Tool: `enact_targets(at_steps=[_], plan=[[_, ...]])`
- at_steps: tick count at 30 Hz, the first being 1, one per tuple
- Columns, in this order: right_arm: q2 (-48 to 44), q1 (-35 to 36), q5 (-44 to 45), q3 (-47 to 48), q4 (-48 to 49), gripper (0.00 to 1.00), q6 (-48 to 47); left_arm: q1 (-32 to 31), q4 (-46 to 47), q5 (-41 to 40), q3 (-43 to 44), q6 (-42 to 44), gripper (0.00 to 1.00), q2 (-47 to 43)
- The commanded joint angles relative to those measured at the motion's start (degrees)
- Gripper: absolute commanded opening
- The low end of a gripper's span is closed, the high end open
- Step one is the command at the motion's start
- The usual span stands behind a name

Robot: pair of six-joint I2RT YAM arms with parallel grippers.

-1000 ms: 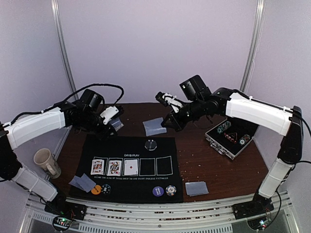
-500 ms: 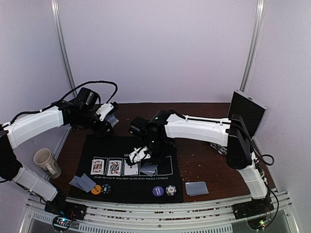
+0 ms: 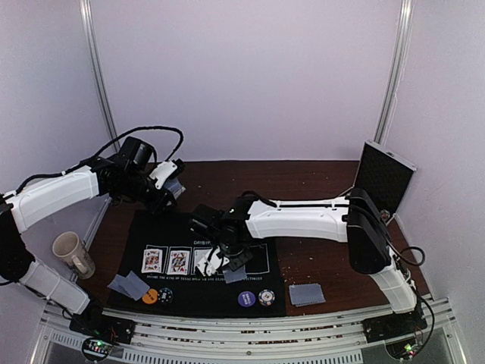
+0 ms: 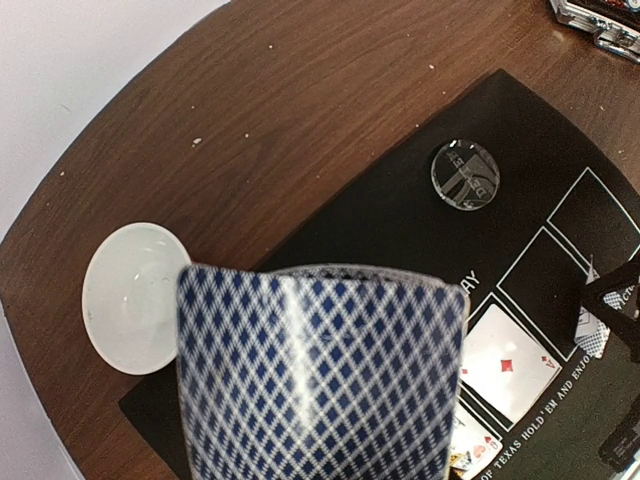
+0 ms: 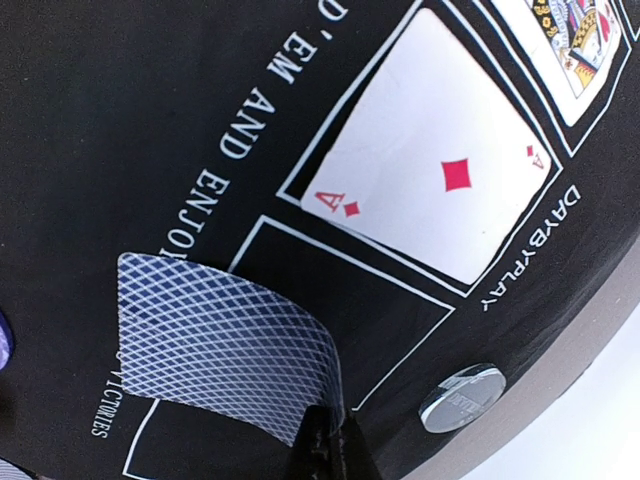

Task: Distribute texas hold em gaming equipment
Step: Place the poker card in the community card area.

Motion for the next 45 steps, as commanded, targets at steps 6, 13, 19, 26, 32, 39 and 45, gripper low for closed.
enact_targets(at_steps=[6, 13, 19, 26, 32, 39, 45], plan=[[2.75, -1.22, 2.43, 1.47, 2.56, 0.0, 1.13, 0.27, 3.2, 1.09, 0.36, -0.02, 0.34, -0.59], [4.88, -2.32, 0.91, 4.07, 2.79, 0.0, 4.21, 0.3, 3.05, 0.75, 0.13, 0.07, 0.34, -1.15], [5.42, -3.48, -2.46, 5.22, 2.4, 0.0, 8.74, 0.32, 3.07, 0.82, 0.2, 0.07, 0.34, -0.85], [5.53, -3.76, -2.8, 4.4, 0.48, 0.0, 10.19, 0.32, 3.03, 0.73, 0.12, 0.16, 0.34, -1.32], [5.3, -3.78, -2.93, 4.26, -0.02, 0.0, 9.65, 0.31, 3.02, 0.71, 0.12, 0.16, 0.34, -1.23], [6.06, -3.52, -2.9, 4.5, 0.07, 0.0, 9.35, 0.34, 3.03, 0.73, 0.12, 0.25, 0.34, -1.25], [6.16, -3.53, -2.47, 3.96, 0.52, 0.0, 10.31, 0.34, 3.01, 0.75, 0.11, 0.25, 0.34, -1.24]])
